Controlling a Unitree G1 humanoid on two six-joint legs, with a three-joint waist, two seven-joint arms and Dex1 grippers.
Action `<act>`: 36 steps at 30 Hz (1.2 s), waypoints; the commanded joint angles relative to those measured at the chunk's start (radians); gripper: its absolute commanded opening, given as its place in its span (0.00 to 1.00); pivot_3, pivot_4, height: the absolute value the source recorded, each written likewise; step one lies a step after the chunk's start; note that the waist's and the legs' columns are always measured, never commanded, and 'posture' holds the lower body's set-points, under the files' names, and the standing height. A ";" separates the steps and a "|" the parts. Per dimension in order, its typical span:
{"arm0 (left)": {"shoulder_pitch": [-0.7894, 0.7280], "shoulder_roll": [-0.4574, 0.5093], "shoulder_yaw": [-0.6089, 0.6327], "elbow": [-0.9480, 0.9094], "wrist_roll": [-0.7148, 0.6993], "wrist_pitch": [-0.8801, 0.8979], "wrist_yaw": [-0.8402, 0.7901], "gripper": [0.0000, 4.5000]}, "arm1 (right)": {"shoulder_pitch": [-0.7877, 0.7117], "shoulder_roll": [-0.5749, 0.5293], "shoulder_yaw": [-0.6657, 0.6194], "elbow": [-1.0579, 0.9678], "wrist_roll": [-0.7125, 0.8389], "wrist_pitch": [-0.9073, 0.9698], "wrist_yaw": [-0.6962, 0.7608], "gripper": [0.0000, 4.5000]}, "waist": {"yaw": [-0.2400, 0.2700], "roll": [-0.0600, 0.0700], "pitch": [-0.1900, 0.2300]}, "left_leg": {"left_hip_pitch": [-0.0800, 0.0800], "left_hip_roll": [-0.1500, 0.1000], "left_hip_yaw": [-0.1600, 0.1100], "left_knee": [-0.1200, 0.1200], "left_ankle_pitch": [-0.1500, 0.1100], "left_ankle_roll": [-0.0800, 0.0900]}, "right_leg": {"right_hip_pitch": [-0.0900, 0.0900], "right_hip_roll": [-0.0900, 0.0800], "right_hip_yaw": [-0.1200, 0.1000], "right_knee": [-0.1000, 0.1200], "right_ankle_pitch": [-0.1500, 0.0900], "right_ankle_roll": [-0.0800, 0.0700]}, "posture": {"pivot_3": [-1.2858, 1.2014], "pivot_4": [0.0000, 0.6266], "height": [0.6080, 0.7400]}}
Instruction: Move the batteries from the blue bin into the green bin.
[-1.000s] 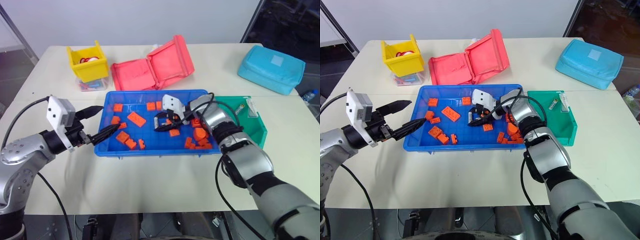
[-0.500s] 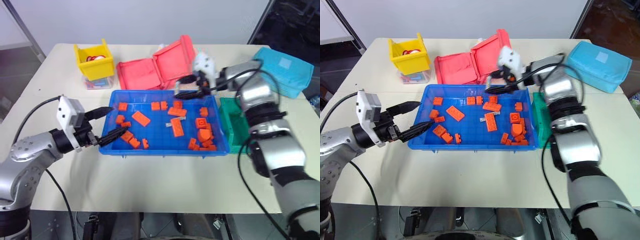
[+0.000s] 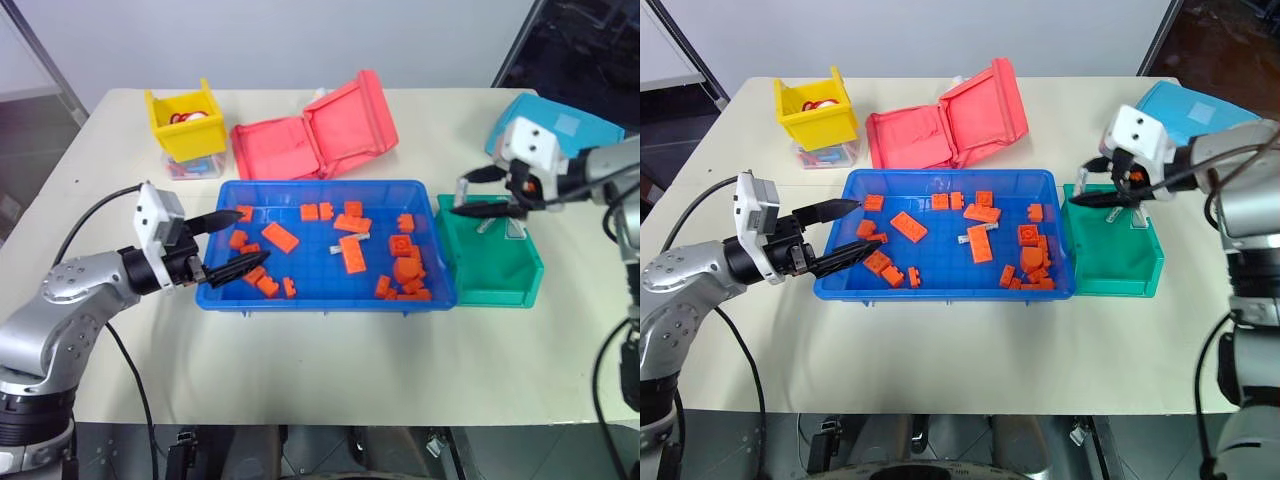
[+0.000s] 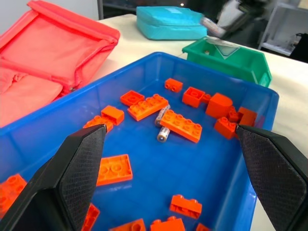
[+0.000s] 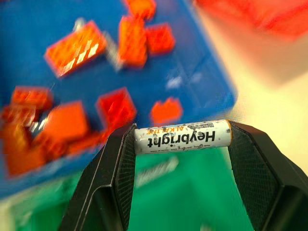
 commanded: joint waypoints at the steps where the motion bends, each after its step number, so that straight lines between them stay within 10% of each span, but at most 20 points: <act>1: -0.019 0.008 0.023 0.001 0.008 -0.030 -0.017 1.00 | 0.027 -0.059 -0.048 -0.038 0.014 0.009 -0.014 0.50 | -0.001 0.000 0.000 | 0.000 0.000 0.000 0.000 0.000 0.000 | 0.000 0.000 0.000 0.000 0.000 0.000 | 0.52 0.24 1.00; 10: -0.037 0.001 0.014 0.022 0.022 -0.039 -0.031 1.00 | 0.096 -0.090 -0.032 0.033 -0.008 -0.034 -0.069 0.50 | -0.001 0.000 0.000 | 0.000 0.000 0.000 0.000 0.000 0.000 | 0.000 0.000 0.000 0.000 0.000 0.000 | 0.52 0.24 1.00; 15: -0.025 0.000 0.018 0.014 0.023 -0.037 -0.033 1.00 | 0.108 -0.093 -0.027 0.059 -0.018 -0.060 -0.082 0.99 | -0.001 0.000 0.000 | 0.000 0.000 0.000 0.000 0.000 0.000 | 0.000 0.000 0.000 0.000 0.000 0.000 | 0.52 0.24 1.00; 28: -0.013 0.013 0.041 0.021 0.040 -0.044 -0.029 1.00 | -0.171 0.182 -0.075 -0.095 0.155 0.337 -0.276 0.99 | -0.003 0.000 0.000 | 0.001 0.002 -0.002 0.000 0.000 0.000 | 0.000 0.003 0.000 0.001 0.000 0.000 | 0.52 0.24 1.00; 36: -0.011 0.018 0.071 0.010 0.044 -0.039 -0.008 1.00 | -0.035 0.428 -0.117 -0.395 0.278 0.718 -0.542 0.99 | 0.028 -0.001 0.000 | -0.002 -0.001 -0.002 0.000 0.000 0.000 | -0.001 -0.001 0.000 0.001 0.000 0.000 | 0.52 0.24 1.00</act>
